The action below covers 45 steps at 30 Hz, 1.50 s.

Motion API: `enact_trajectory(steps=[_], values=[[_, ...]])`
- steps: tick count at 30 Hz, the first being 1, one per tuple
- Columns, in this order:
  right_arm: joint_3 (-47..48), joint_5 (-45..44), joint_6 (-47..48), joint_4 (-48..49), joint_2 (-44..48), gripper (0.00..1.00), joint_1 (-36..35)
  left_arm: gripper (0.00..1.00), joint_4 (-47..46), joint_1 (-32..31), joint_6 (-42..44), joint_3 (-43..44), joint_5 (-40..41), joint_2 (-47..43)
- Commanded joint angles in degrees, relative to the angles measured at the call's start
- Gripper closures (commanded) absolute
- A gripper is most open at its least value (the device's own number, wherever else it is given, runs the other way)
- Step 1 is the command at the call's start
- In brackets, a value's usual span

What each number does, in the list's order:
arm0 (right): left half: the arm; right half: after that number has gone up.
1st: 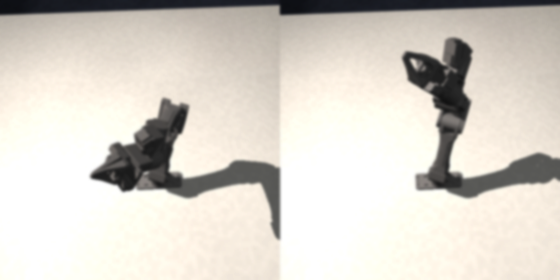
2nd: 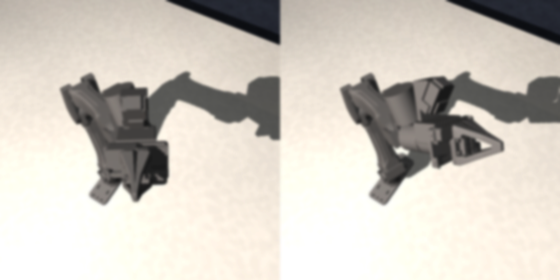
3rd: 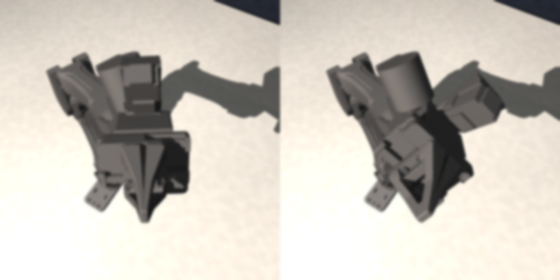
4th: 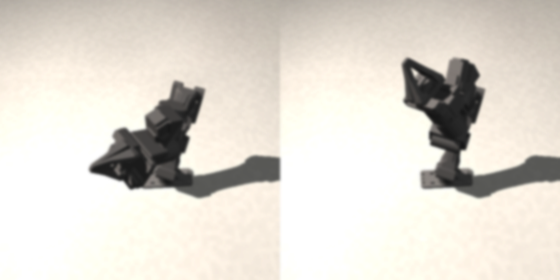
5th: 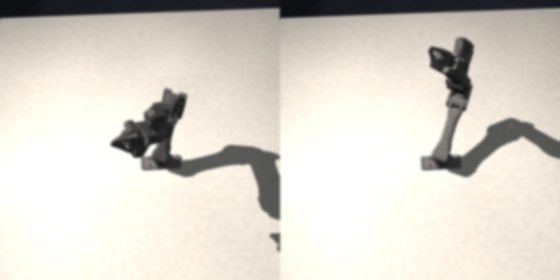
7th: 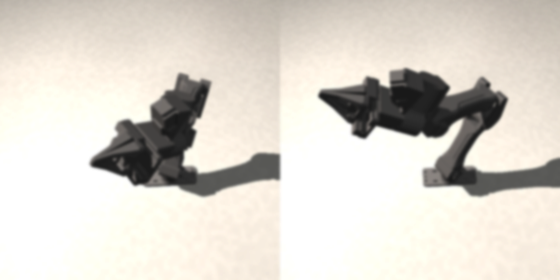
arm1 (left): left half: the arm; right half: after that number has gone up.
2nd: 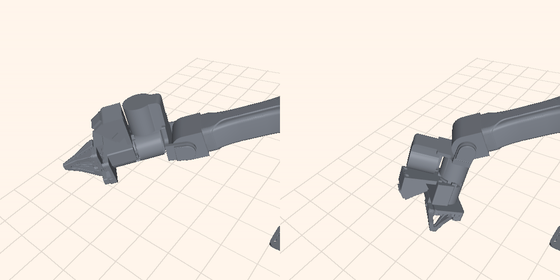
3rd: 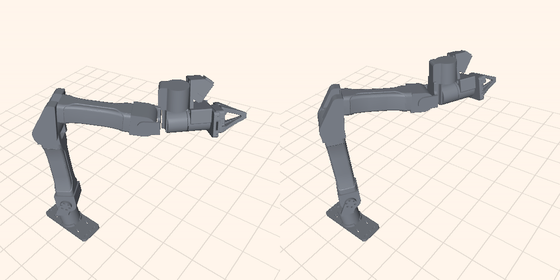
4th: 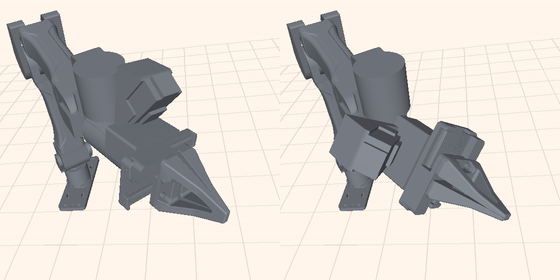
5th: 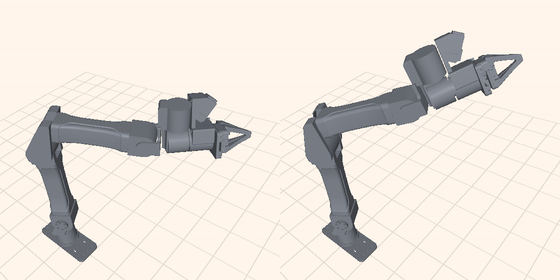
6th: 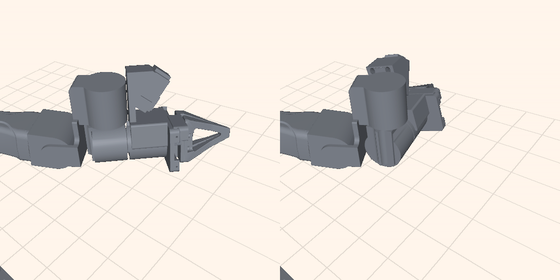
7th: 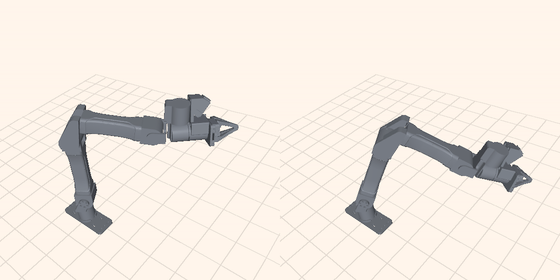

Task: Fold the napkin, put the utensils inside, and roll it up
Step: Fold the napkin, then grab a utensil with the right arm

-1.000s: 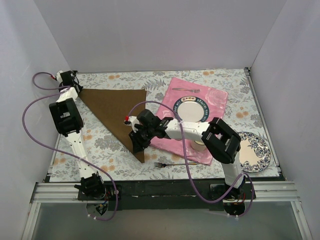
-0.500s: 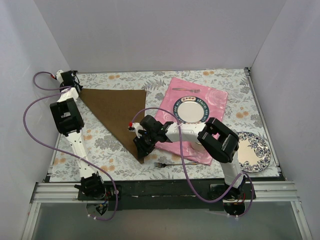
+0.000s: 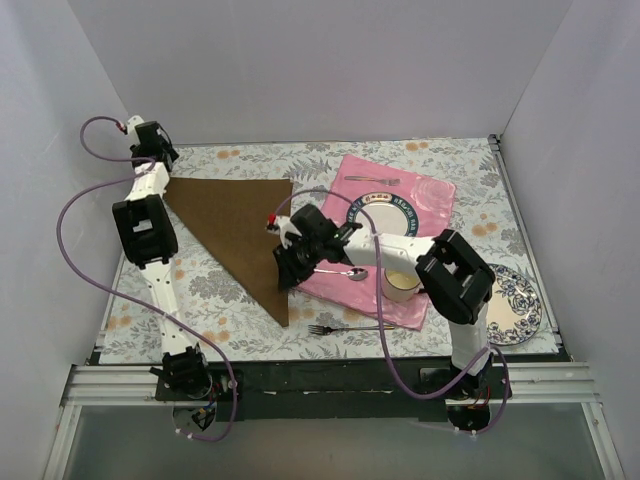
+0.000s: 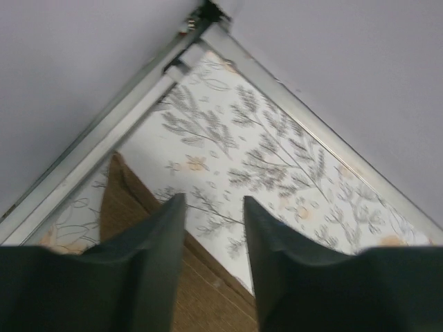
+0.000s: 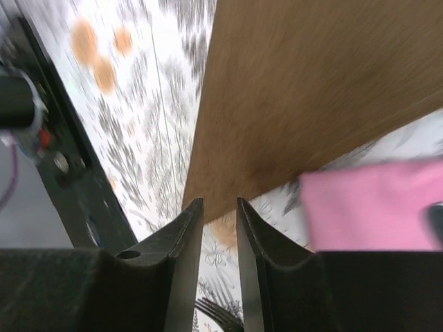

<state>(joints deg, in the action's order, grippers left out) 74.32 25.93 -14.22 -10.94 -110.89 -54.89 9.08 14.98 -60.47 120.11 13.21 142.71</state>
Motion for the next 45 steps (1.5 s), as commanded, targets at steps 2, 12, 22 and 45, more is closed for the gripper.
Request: enact_trajectory(steps=[2,12,22,45], values=[[15.04,1.13,-6.16,2.93,-1.07,0.64,7.51,0.47,7.06,-7.06,2.20,3.82,1.12,-10.33],[38.75,3.52,-11.19,4.28,-19.26,0.59,17.89,0.42,7.79,-17.35,-10.62,-28.42,-8.73,-36.59],[45.47,2.89,-10.65,9.96,-30.16,0.60,20.18,0.44,5.34,-20.17,-18.55,-59.54,-17.16,-57.27],[41.34,-1.41,-15.59,13.84,-34.05,0.70,20.26,0.54,7.35,-23.95,-16.96,-77.66,-15.50,-64.14]])
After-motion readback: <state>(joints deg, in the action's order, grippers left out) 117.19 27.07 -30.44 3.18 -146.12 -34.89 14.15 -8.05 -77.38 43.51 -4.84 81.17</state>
